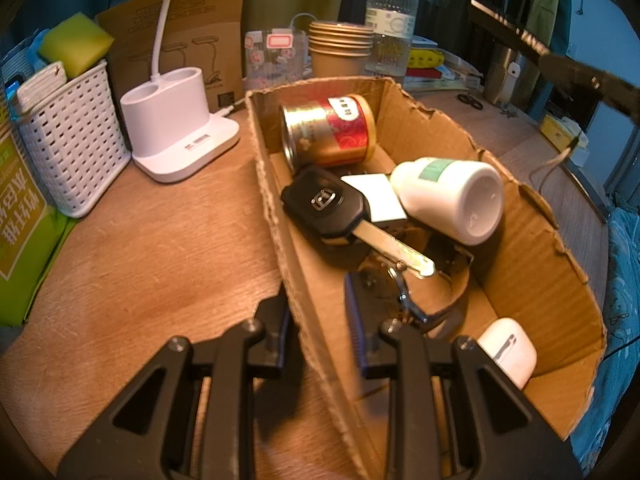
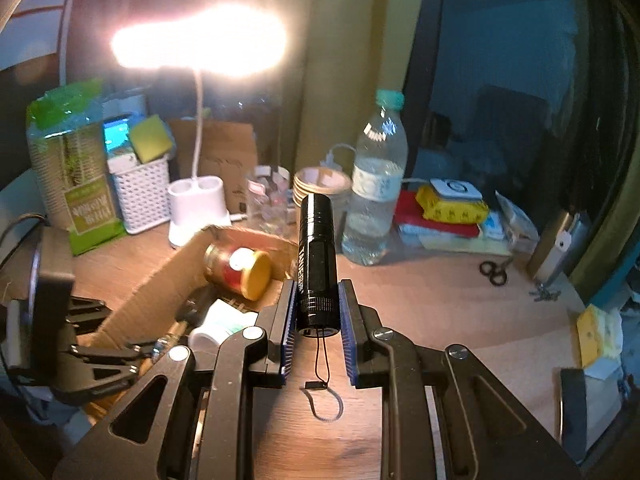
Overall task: Organize rigid objects
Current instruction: 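Lift the flashlight with the right gripper and carry it over the box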
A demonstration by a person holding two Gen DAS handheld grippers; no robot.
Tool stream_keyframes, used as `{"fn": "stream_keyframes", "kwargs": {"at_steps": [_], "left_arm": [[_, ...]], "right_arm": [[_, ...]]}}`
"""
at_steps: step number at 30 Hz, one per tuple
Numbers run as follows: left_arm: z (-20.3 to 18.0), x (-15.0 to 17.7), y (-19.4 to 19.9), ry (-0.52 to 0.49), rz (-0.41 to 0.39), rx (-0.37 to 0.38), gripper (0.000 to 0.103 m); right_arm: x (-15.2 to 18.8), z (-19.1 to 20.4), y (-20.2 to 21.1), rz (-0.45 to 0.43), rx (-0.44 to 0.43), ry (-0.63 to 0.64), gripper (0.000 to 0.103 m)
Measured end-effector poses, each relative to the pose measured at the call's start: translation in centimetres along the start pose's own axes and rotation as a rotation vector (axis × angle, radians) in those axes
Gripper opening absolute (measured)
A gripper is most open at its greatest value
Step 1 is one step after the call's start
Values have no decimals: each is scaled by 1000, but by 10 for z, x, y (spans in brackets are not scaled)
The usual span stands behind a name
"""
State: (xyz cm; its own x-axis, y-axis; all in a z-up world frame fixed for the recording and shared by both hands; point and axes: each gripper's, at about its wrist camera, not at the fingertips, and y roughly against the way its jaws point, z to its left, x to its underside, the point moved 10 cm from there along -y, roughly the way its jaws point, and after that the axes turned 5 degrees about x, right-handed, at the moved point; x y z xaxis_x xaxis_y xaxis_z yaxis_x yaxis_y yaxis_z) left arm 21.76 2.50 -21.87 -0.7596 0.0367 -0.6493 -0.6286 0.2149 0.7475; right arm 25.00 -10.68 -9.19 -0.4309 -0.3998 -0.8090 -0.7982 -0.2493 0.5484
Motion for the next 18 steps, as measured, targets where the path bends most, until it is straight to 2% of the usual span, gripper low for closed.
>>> {"fn": "stream_keyframes", "kwargs": {"at_steps": [11,18], "left_arm": [[0,0,0,0,0,0,25],[0,0,0,0,0,0,25]], "right_arm": [[-30,35,37,-93,-41,57,22],[-38,57,49,-120,-78,88,22]]}}
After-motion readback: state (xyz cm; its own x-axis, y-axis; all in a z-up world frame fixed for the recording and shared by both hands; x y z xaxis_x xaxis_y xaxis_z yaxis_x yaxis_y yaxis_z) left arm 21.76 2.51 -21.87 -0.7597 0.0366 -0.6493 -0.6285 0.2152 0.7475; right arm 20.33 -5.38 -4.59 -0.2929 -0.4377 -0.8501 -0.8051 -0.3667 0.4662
